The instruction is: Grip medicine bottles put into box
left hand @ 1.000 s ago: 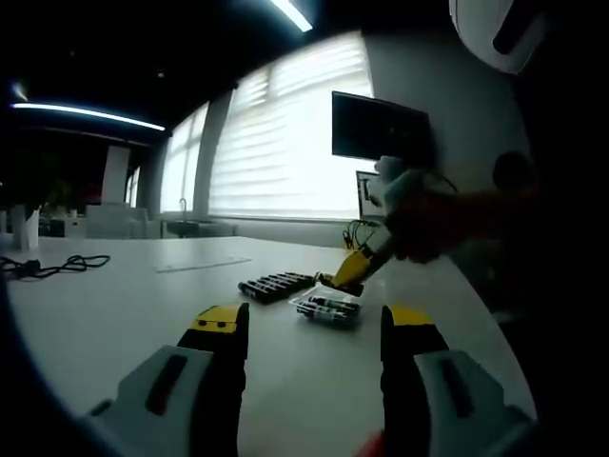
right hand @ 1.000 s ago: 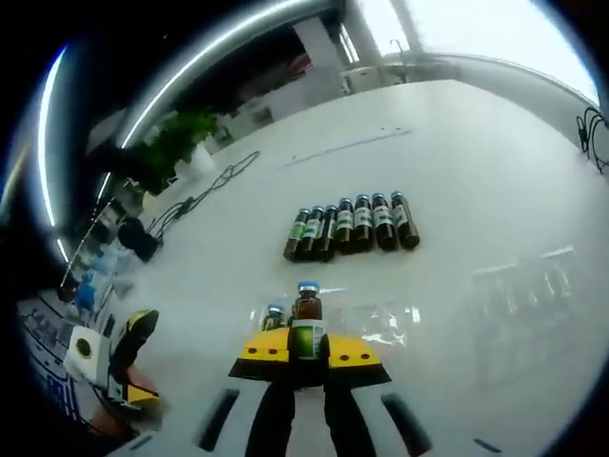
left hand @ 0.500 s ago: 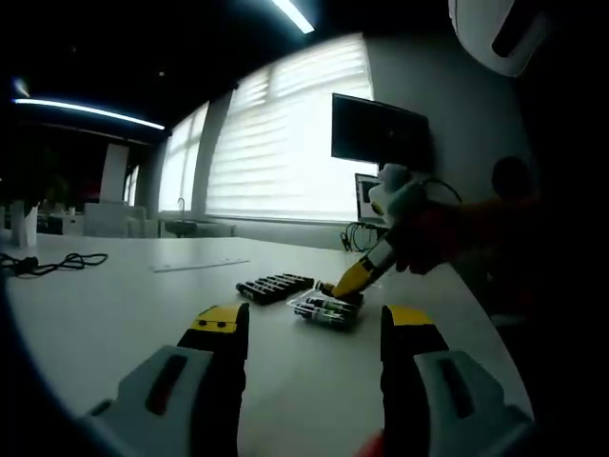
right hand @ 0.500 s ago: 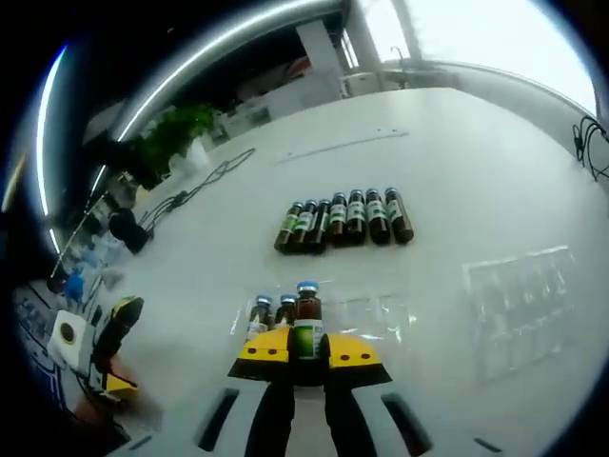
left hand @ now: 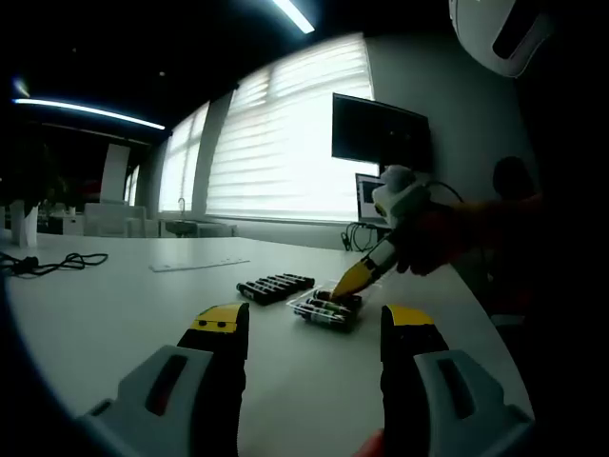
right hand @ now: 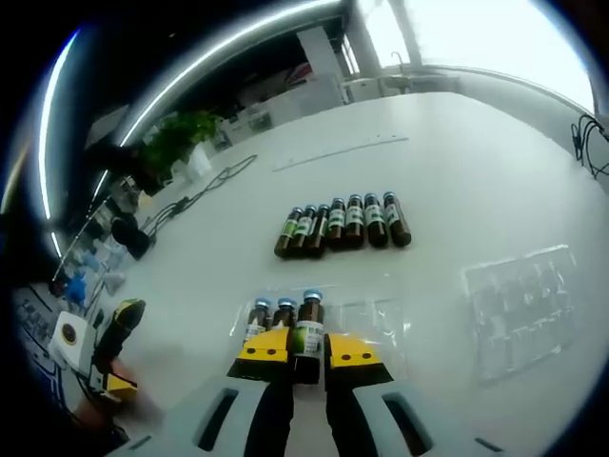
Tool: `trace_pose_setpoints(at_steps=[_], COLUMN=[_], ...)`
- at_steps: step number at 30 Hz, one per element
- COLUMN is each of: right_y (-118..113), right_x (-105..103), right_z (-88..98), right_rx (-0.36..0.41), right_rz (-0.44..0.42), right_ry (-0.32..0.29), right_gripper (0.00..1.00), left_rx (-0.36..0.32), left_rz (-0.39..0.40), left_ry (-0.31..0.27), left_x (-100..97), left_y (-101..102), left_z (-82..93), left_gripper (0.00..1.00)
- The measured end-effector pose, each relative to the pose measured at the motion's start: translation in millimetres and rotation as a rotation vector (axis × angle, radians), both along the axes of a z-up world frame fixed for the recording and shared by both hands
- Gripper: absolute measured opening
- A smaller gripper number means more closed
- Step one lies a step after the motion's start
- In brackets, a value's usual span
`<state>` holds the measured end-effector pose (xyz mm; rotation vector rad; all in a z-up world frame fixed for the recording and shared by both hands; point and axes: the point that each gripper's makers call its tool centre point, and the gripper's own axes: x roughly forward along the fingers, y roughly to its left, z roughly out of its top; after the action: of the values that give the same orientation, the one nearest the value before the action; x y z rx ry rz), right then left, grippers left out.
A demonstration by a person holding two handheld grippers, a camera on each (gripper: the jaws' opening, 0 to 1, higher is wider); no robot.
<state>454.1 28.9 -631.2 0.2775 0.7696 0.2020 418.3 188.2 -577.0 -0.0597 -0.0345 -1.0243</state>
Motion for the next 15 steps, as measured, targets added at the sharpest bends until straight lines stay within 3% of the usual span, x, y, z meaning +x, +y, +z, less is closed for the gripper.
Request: trace_pose_setpoints(at_steps=[4, 6, 7, 8, 11, 15], right_y=[-4.0, -11.8, -12.5, -10.8, -0.6, -0.2], right_x=[5.7, 7.9, 8.2, 8.5, 5.8, 4.4], right_z=[11.8, 16.0, 17.5, 19.1, 20.1, 12.4], right_rx=[-0.066, -0.223, -0.252, -0.266, -0.2, -0.276], right_rz=[0.008, 0.03, 0.029, 0.027, 0.032, 0.058], right_ry=[-0.083, -0.141, -0.155, -0.17, -0.163, -0.161], right_gripper=[0.05, 0.02, 0.01, 0.0, 0.0, 0.0], left_rx=[0.003, 0.004, 0.004, 0.005, 0.007, 0.007], left_rz=[0.001, 0.002, 0.002, 0.003, 0.004, 0.004], left_ry=[-0.001, -0.002, -0.002, -0.002, -0.002, -0.002], left_x=[0.0, -0.1, -0.2, -0.2, -0.3, -0.4], left_y=[0.1, 0.1, 0.1, 0.1, 0.1, 0.2], left_z=[-0.3, -0.3, -0.3, -0.4, -0.5, -0.5], left_gripper=[0.49, 0.49, 0.49, 0.49, 0.48, 0.48])
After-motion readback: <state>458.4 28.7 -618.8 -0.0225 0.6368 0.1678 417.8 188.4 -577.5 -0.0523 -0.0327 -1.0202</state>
